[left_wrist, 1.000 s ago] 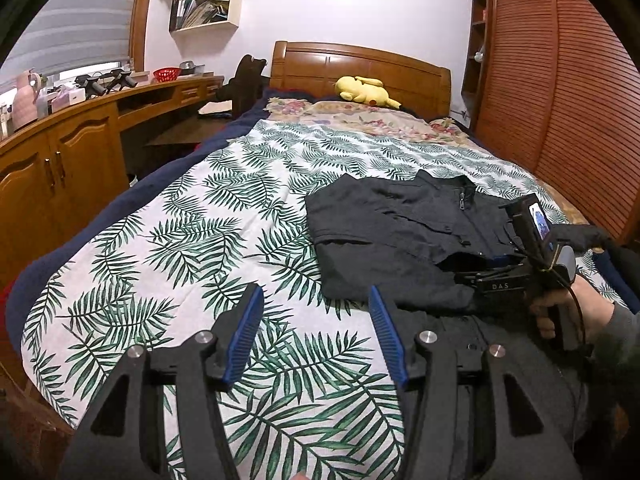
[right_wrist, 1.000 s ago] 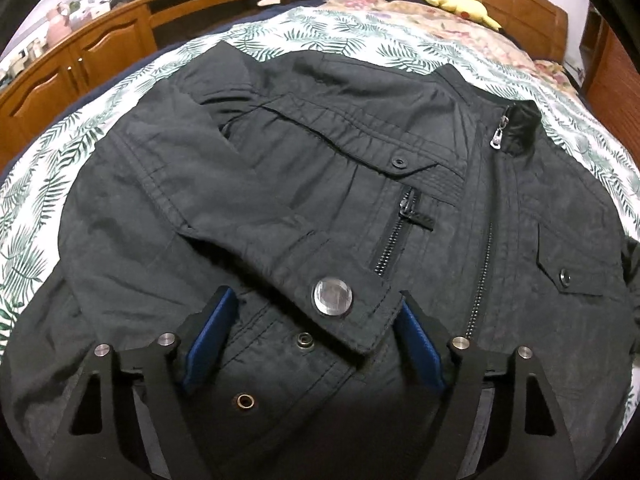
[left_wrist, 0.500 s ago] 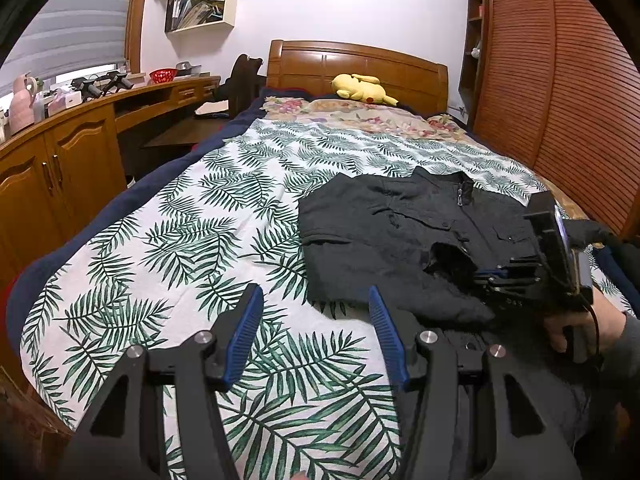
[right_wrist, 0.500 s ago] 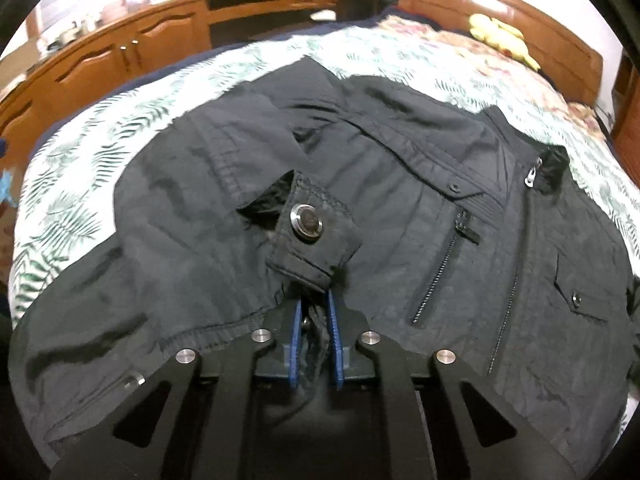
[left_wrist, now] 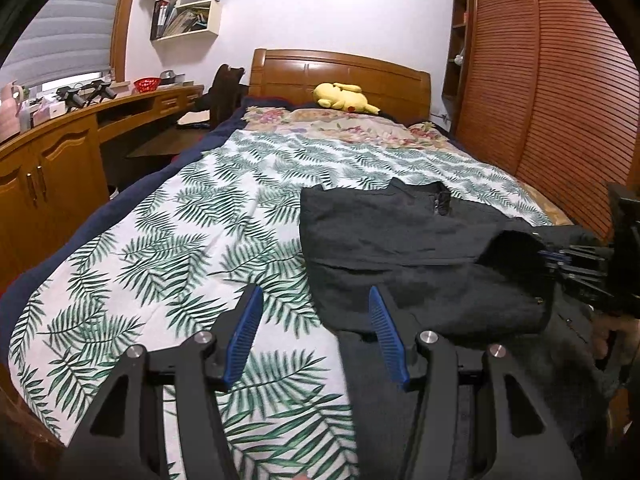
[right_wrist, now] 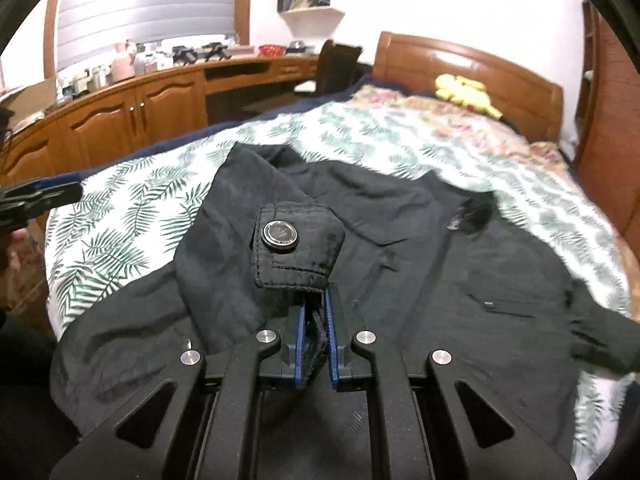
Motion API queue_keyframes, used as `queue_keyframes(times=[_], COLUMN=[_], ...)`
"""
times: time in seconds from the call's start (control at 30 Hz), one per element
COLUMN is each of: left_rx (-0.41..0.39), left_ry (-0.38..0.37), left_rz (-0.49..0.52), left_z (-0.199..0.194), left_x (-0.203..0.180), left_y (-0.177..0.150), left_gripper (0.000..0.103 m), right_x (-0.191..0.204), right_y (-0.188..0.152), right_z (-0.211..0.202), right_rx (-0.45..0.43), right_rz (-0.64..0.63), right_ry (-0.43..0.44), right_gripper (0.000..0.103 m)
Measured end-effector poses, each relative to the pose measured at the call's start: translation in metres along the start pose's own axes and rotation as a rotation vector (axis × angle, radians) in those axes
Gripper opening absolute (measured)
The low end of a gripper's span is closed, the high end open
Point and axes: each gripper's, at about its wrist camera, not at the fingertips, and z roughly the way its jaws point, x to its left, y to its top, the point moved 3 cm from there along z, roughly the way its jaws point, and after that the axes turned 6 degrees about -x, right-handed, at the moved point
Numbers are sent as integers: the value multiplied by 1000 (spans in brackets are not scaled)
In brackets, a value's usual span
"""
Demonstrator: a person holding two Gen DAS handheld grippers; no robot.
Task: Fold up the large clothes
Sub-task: 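Drag the cuff with the right gripper to straighten the sleeve, then open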
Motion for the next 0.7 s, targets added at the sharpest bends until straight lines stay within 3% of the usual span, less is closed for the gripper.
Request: queue_keyframes(times=[0.37, 0.7], left_rx=[-14, 6], left_ry=[-86, -135], left_rz=[19, 70], left_z=[15, 34], left_x=[-47, -93], left_y=[15, 18], left_gripper=[54, 54], right_x=[-45, -79], right_y=[-32, -60], right_z=[-67, -83], right_rx=[13, 63], right_rz=[21, 54], right_ry=[-162, -289], right_gripper=[6, 6])
